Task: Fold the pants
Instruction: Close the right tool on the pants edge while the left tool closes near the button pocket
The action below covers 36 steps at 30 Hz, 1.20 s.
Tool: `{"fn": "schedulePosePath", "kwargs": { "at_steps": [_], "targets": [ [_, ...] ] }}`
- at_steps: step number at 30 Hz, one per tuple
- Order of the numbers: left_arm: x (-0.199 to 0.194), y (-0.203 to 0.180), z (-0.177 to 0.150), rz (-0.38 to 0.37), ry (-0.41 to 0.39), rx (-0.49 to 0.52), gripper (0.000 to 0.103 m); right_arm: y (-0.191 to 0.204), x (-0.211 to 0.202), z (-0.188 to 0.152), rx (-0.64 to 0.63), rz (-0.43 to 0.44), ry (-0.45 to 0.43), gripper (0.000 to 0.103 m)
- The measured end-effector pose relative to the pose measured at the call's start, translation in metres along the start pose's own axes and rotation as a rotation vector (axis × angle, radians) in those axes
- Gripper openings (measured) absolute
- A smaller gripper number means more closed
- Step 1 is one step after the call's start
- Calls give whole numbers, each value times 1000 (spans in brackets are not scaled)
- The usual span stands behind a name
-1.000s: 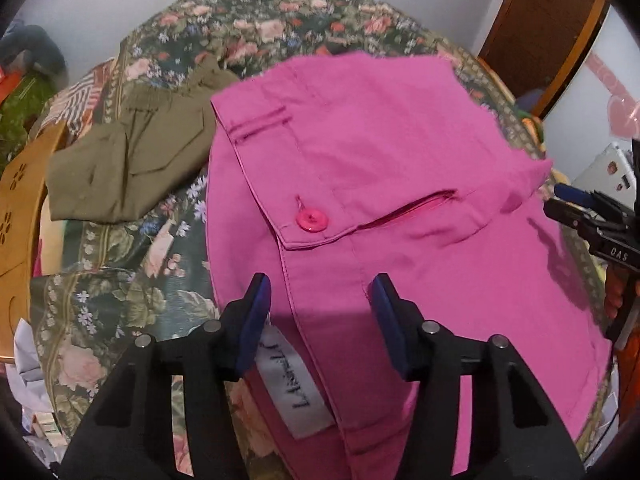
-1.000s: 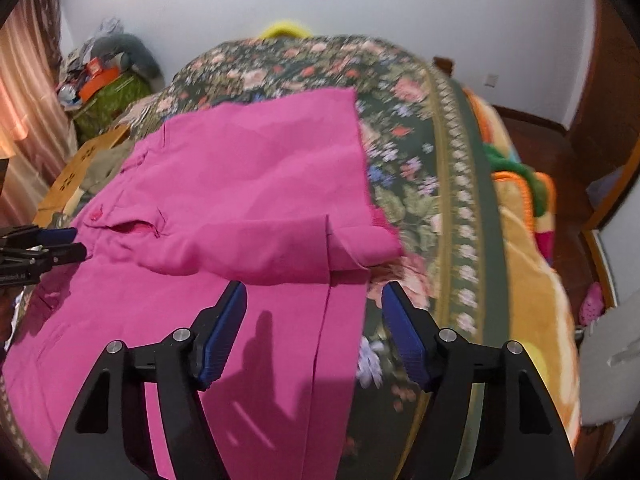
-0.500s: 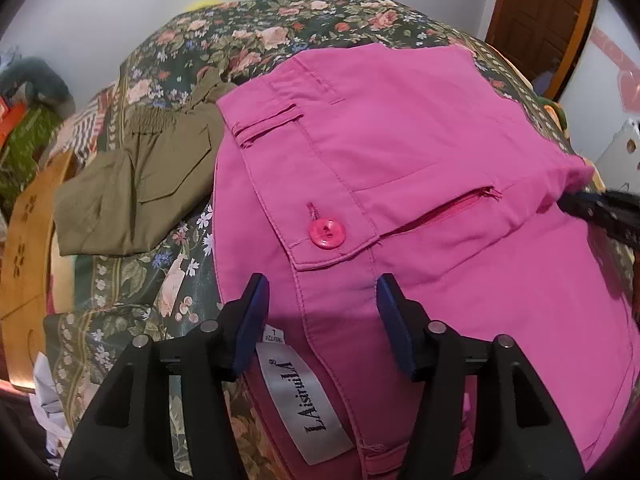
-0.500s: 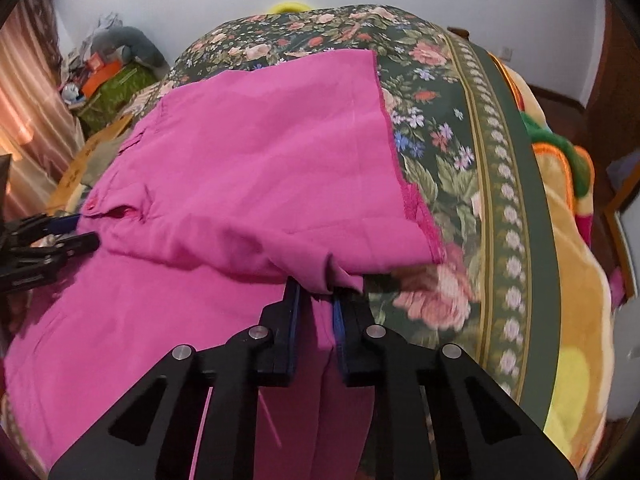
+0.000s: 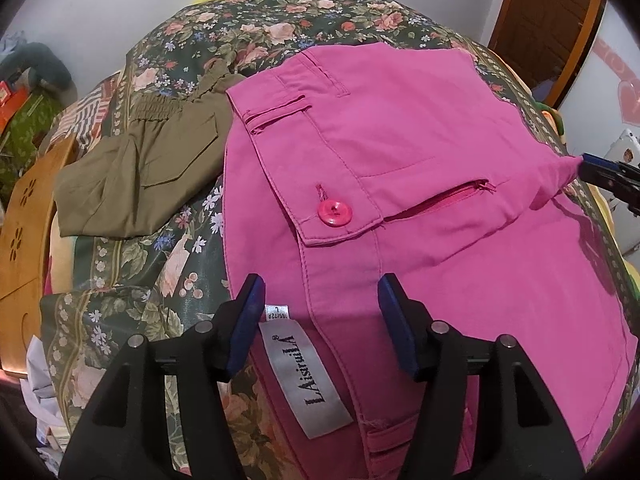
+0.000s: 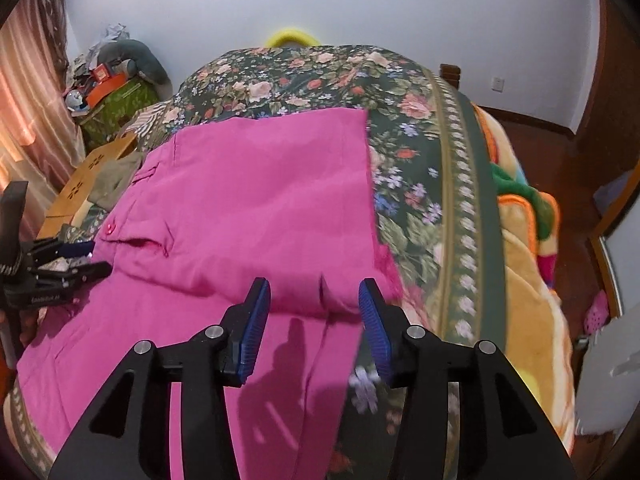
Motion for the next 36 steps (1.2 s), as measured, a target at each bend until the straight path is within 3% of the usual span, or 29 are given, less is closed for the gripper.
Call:
{"fn": "schedulePosePath", "kwargs": {
  "at_steps": [3, 5, 8, 17, 20, 25, 29, 31, 36],
  "targets": [
    [0, 0, 1, 0, -3, 2, 60, 6, 14, -3, 4, 30, 19, 37],
    [0, 0, 1, 1, -3, 13, 61, 4, 24, -5, 20, 17, 31, 10],
    [-5, 2, 0, 44, -3, 46, 60, 4, 22, -6, 52, 50, 25, 7],
    [-9, 11, -5, 59, 11, 69, 61, 25, -25, 24, -25, 69, -112, 5],
    [-3, 13, -6, 70, 6, 60, 65, 15, -7, 26, -15, 32, -87, 5],
    [1, 22, -12, 31, -6, -20, 71, -11, 44, -5, 45, 2, 53, 5],
    [0, 23, -12, 1, 10, -38, 70, -13, 37, -7, 45, 3, 44, 5],
    [-5, 21, -9, -3, 16, -18, 63, -15, 28, -5, 31, -8, 44, 6],
    [-26, 24, 11, -21, -42, -15, 61, -24, 1, 7, 22, -60, 4, 11]
  ]
}}
Point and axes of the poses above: each gripper's, at about its wrist camera, not at the fingertips, and x roughly the way its jaws point, y to its left, z to its top, the point moved 8 cm from there along x, roughly the way its jaws point, and after that the axes turned 9 degrees about x, right-handed, at the moved point
